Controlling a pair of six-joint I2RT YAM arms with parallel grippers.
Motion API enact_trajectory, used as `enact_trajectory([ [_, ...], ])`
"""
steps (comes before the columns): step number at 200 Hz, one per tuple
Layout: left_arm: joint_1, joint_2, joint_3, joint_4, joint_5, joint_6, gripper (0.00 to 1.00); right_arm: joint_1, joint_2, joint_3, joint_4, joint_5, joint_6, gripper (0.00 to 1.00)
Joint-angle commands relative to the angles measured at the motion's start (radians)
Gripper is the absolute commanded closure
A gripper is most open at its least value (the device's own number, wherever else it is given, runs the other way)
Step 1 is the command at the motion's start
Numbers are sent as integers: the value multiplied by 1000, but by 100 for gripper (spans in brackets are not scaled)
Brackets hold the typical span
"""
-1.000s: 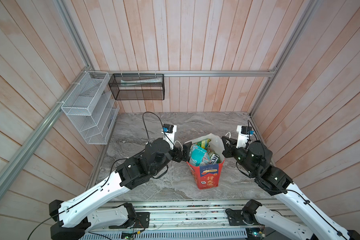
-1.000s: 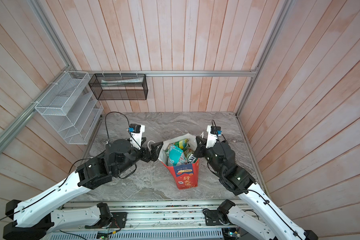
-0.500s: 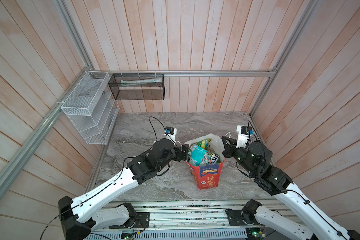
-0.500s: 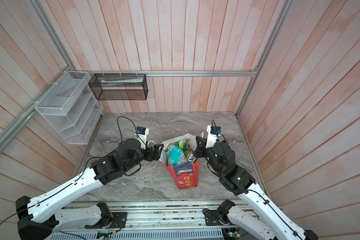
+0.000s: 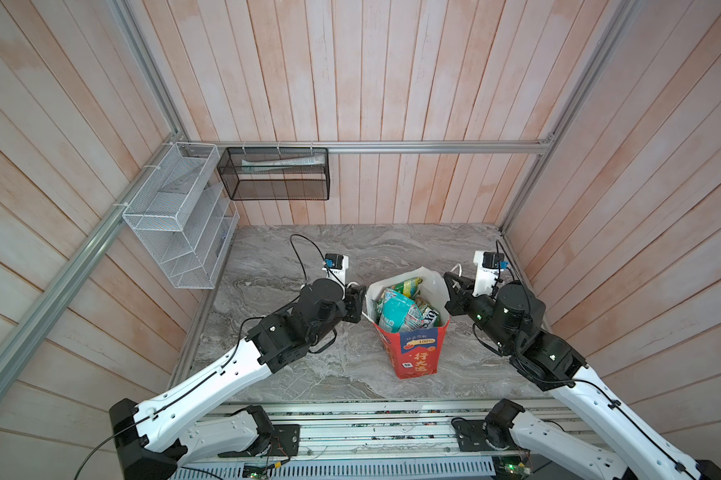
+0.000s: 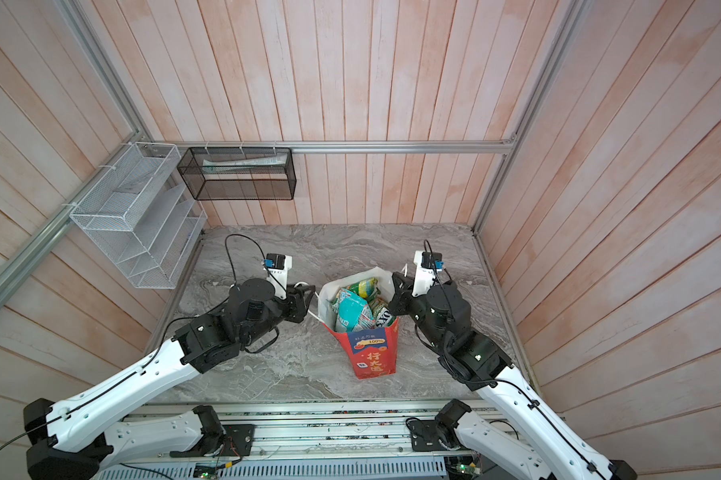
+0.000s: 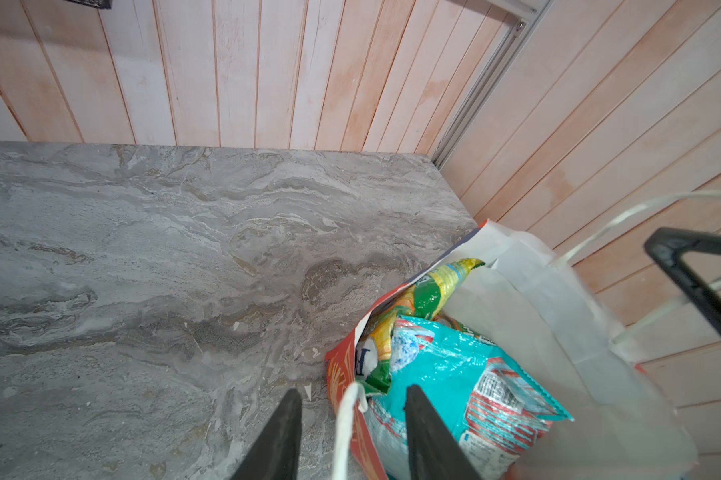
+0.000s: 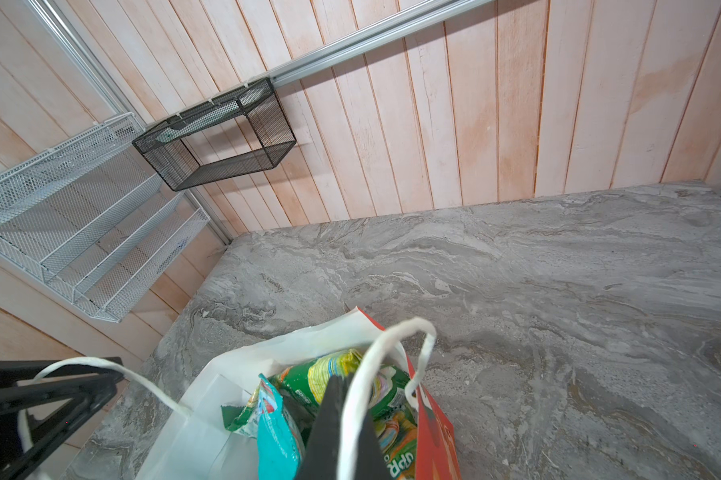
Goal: Place the snacks into the paper bag
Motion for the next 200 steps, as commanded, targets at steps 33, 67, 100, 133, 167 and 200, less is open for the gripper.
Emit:
enact_trajectory([
  [33, 5, -55, -20, 20, 27, 20, 87, 6, 4, -4, 44, -5, -6, 100],
  [67, 5, -45, -22, 40, 56, 38, 100, 7, 1, -4, 44, -7, -6, 100],
  [100, 4, -14, -9, 51, 87, 42, 100, 8, 2, -6, 46, -12, -4, 100],
  [133, 6, 5, 11, 61, 94, 31, 100, 8, 12, -4, 49, -25, -4, 100],
  [167, 8, 54, 90, 32, 38, 20, 100, 8, 39, 3, 67, -69, -3, 100],
  [200, 17, 157, 275, -23, 79, 12, 100, 6, 144, 78, 73, -95, 1, 100],
])
